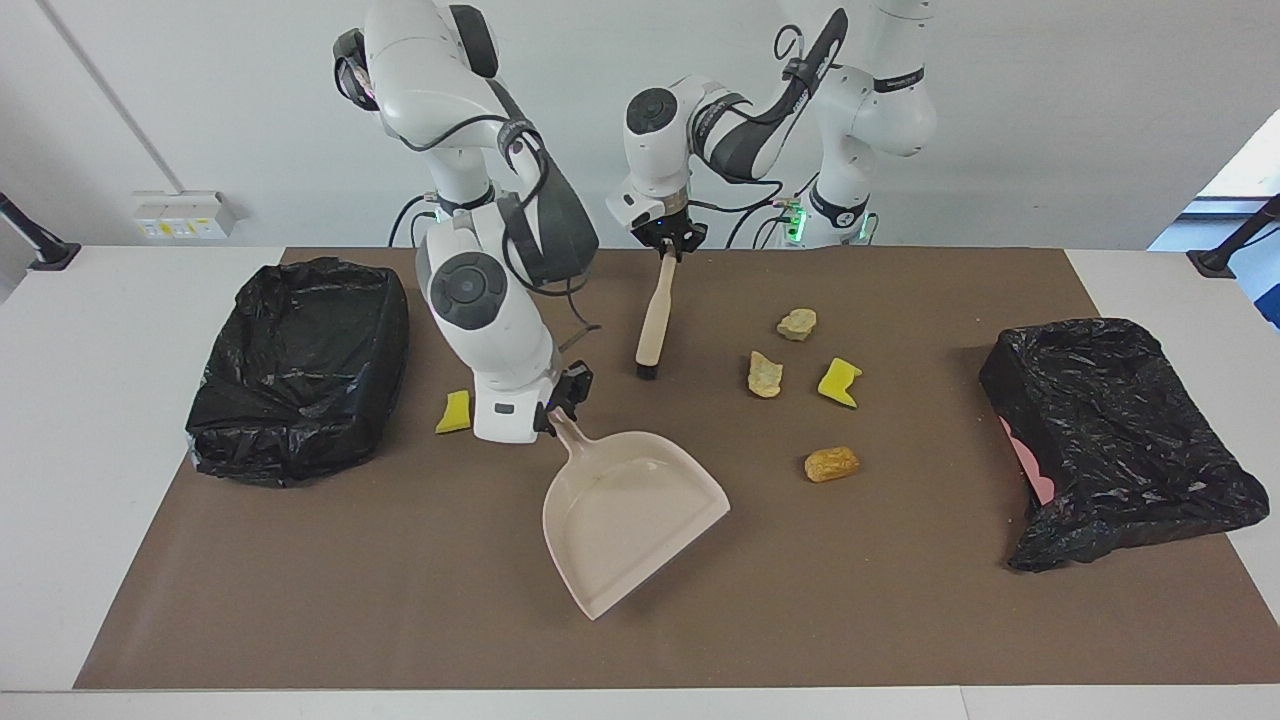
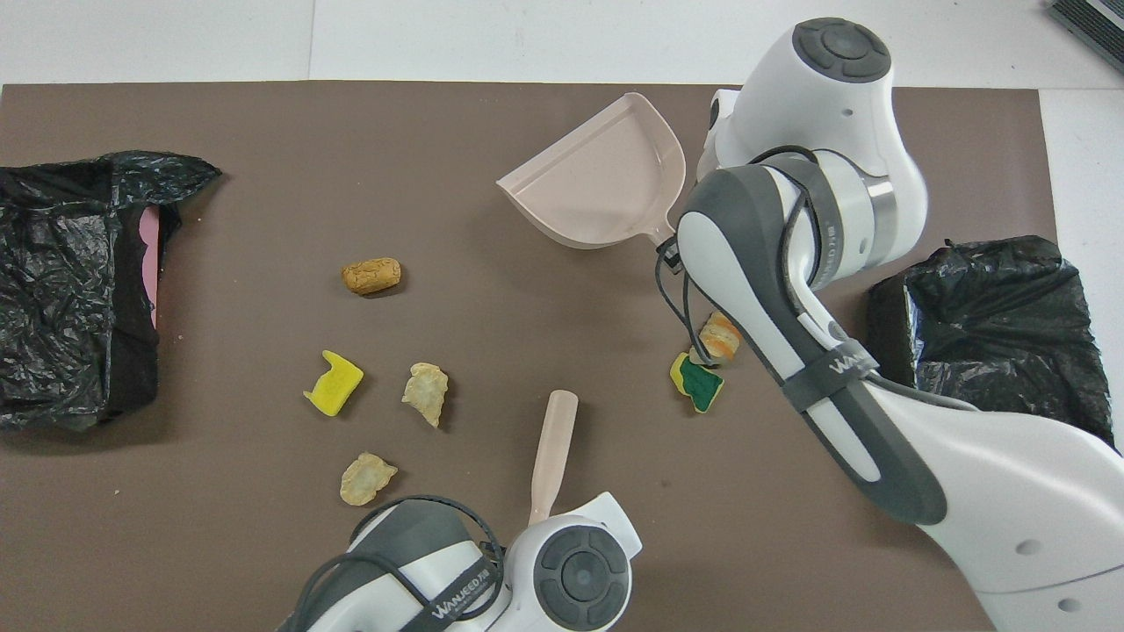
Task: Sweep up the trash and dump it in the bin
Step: 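Grasp the dustpan with the right gripper while the left gripper grasps the brush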
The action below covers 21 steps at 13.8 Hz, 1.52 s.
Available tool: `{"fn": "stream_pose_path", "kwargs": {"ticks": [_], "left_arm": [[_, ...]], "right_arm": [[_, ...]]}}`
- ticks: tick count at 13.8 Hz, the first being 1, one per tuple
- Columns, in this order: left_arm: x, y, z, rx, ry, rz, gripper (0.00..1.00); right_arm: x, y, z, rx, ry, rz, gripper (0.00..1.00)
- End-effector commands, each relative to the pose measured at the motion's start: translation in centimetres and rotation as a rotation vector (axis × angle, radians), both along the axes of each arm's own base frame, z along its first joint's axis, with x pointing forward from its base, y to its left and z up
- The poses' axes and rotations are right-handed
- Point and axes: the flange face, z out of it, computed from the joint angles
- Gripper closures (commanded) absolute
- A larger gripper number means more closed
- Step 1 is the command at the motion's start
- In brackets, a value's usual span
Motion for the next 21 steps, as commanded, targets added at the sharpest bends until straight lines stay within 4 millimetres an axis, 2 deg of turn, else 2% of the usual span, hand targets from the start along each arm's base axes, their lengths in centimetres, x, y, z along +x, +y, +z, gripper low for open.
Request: {"fn": "stream_pose_path", "kwargs": {"ticks": [1, 4, 6, 8, 10, 12, 14, 16, 18, 20, 21], "left_arm": [[3.1, 3.6, 2.0, 0.025, -0.012, 0.088, 1.0], [6.8, 9.3, 4.9, 0.057, -0.041, 0.201, 1.0], [7.6, 12.8, 7.2, 0.056, -0.056, 0.262, 1.0], [8.1, 13.9, 7.4, 0.073, -0.06, 0.281, 1.0], [8.8, 15.3, 7.5, 0.104, -0.084, 0.292, 1.0], [9.2, 16.7, 8.1, 0.136, -0.107, 0.316, 1.0], [8.6, 17.9, 7.6, 0.181, -0.113, 0.353, 1.0], [9.1, 20.5, 7.0, 0.206, -0.114, 0.458, 1.0], [8.2, 22.6, 6.3, 0.246, -0.131, 0.476, 1.0], [7.0, 23.3, 5.3, 0.25, -0.153, 0.515, 1.0], [7.0, 23.1, 4.6, 0.25, -0.166, 0.546, 1.0]], "right_arm": [[-3.0, -2.2, 1.0, -0.028, 0.039, 0.195, 1.0], [-6.3, -2.8, -1.4, -0.074, 0.035, 0.298, 1.0], [-7.0, -2.7, -1.8, -0.107, 0.004, 0.437, 1.0], [-7.7, -2.3, -1.9, -0.114, 0.008, 0.498, 1.0], [-9.4, -0.2, -1.9, -0.164, 0.005, 0.569, 1.0], [-10.9, 1.0, -2.5, -0.175, -0.013, 0.583, 1.0], [-12.5, 1.9, -3.1, -0.181, -0.03, 0.587, 1.0], [-14.0, 3.9, -3.1, -0.189, -0.037, 0.593, 1.0], [-14.4, 4.7, -3.6, -0.172, -0.045, 0.595, 1.0], [-16.2, 8.9, -4.8, -0.165, -0.078, 0.605, 1.0], [-16.3, 9.4, -5.4, -0.165, -0.074, 0.602, 1.0]]}}
